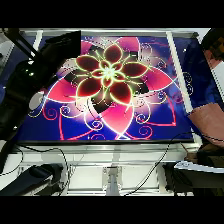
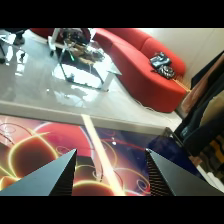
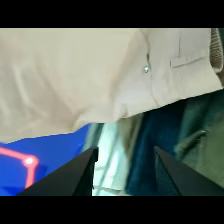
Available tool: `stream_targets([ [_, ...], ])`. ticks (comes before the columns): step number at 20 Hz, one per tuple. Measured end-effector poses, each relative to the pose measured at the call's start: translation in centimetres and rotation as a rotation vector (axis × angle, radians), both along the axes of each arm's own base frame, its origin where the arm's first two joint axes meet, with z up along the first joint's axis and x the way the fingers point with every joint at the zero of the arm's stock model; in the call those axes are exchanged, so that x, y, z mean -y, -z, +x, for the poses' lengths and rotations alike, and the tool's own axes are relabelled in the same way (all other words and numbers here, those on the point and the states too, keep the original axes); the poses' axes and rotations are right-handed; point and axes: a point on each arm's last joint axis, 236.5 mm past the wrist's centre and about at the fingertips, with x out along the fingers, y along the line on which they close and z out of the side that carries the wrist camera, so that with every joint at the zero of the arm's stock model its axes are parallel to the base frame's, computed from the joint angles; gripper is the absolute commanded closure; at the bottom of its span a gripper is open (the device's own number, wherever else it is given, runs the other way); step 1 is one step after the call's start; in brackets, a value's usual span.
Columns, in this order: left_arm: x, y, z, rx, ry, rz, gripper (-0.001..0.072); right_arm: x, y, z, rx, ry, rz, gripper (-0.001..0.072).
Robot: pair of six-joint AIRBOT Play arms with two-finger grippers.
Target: Fold the clothes and pants, and hang the long-sleeved shirts on hangers.
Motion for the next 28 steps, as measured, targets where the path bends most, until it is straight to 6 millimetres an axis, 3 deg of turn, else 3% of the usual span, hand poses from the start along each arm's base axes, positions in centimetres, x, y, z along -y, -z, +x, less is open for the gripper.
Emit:
stream_targets([
  [1, 0.0, 0.0, 0.0, 0.0, 0.0, 0.0, 0.03, -0.4, -0.2, 1.1, 0.048, -0.019, 0.014, 0.039],
  [3, -0.1, 0.0, 0.0, 0.0, -0.002, 0.0, 0.0527, -2.1, -0.9, 5.0, 0.202, -0.091, 0.066, 0.0682],
  [6, -0.7, -0.1, 0.3, 0.001, -0.017, 0.001, 0.069, -7.7, -3.6, 13.6, 0.518, -0.289, 0.198, 0.0681],
  [9, -2.5, -0.4, 1.0, -0.002, -0.061, 0.003, 0.0694, -15.5, -7.0, 20.3, 0.728, -0.527, 0.317, 0.0681],
  [12, -4.7, -0.1, 1.6, -0.037, -0.117, 0.015, 0.0694, -24.7, -8.8, 24.3, 0.815, -0.774, 0.426, 0.0681],
  [16, -6.0, -0.1, 1.8, -0.057, -0.15, 0.02, 0.0694, -34.8, -8.9, 26.5, 0.829, -1.017, 0.516, 0.068],
  [19, -6.3, 0.0, 1.8, -0.063, -0.158, 0.021, 0.0694, -39.7, -8.6, 27.6, 0.835, -1.136, 0.492, 0.068],
  [23, -6.4, 0.1, 1.8, -0.069, -0.162, 0.023, 0.0694, -44.5, -8.8, 28.1, 0.857, -1.234, 0.482, 0.068],
  [28, -6.4, 0.1, 1.8, -0.07, -0.162, 0.024, 0.0694, -47.6, -9.0, 27.8, 0.868, -1.295, 0.49, 0.068],
])
